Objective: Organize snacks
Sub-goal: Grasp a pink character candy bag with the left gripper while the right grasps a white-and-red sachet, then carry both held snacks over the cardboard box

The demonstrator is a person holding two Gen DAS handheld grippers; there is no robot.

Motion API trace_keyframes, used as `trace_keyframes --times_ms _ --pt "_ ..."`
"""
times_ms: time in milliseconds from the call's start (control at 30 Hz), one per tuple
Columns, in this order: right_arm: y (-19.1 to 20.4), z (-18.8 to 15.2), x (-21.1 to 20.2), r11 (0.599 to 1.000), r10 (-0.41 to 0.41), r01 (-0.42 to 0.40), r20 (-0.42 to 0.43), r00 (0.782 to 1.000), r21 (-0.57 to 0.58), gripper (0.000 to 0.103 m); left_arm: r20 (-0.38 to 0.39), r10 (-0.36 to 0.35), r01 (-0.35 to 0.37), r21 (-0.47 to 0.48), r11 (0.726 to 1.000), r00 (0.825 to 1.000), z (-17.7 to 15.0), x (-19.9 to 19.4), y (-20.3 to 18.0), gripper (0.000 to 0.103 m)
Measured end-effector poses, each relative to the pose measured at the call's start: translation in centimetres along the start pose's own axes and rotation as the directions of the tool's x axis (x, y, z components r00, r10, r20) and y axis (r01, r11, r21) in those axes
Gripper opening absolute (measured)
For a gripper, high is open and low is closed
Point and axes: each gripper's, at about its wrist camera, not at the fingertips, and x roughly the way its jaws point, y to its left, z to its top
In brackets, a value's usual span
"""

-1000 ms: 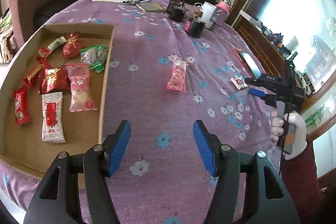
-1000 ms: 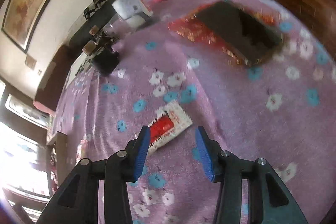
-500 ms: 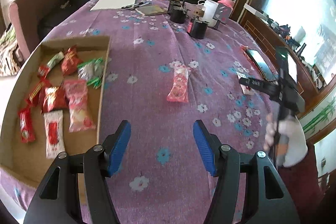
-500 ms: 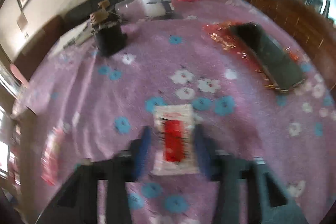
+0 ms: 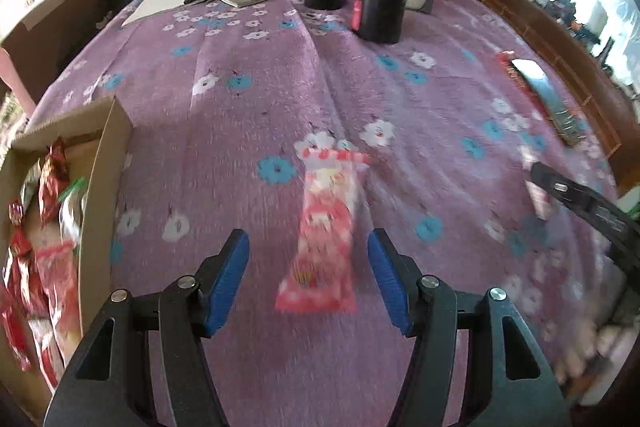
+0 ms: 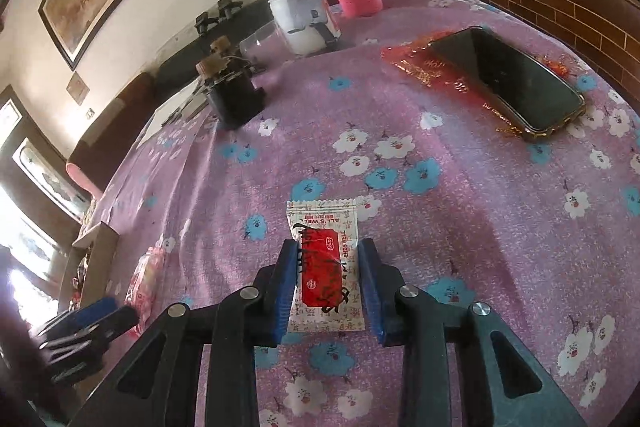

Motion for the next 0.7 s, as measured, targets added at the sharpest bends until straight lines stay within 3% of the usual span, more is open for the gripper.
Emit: trace_keyframes --times_ms 233,267,300,367,700 --pt "-0.2 0.1 0.1 0.999 0.029 -0.029 -0.01 1.0 0.015 0.032 0.031 0.023 -0.025 0.056 0.998 0.999 0.9 1.2 -1.3 0.06" --pt "-0.1 0.1 0.1 0.999 0.032 -0.032 -0.011 0.999 0.011 0.032 0.039 0.006 -0.009 0.06 0.998 0.999 0.7 1.0 -1.4 0.044" --pt "-0.1 0.1 0.0 0.999 0.033 -0.033 -0.01 0.999 0.006 0.032 0.043 -0.015 0.013 0.063 0.998 0.999 0.6 0.9 -1.5 0.022" --pt "0.2 0.0 0.0 0.999 0.031 -0.031 -0.006 1.0 -0.009 0.032 0.052 -0.004 0.0 0.069 0.998 0.999 0.5 0.4 -1.9 0.022" --pt "1.2 -0.2 -0.5 0.997 0.026 -0.025 0.026 0.999 -0.067 0.032 0.142 -0.145 0.144 0.016 0.989 0.979 -1.6 -6.4 -1.2 0.022"
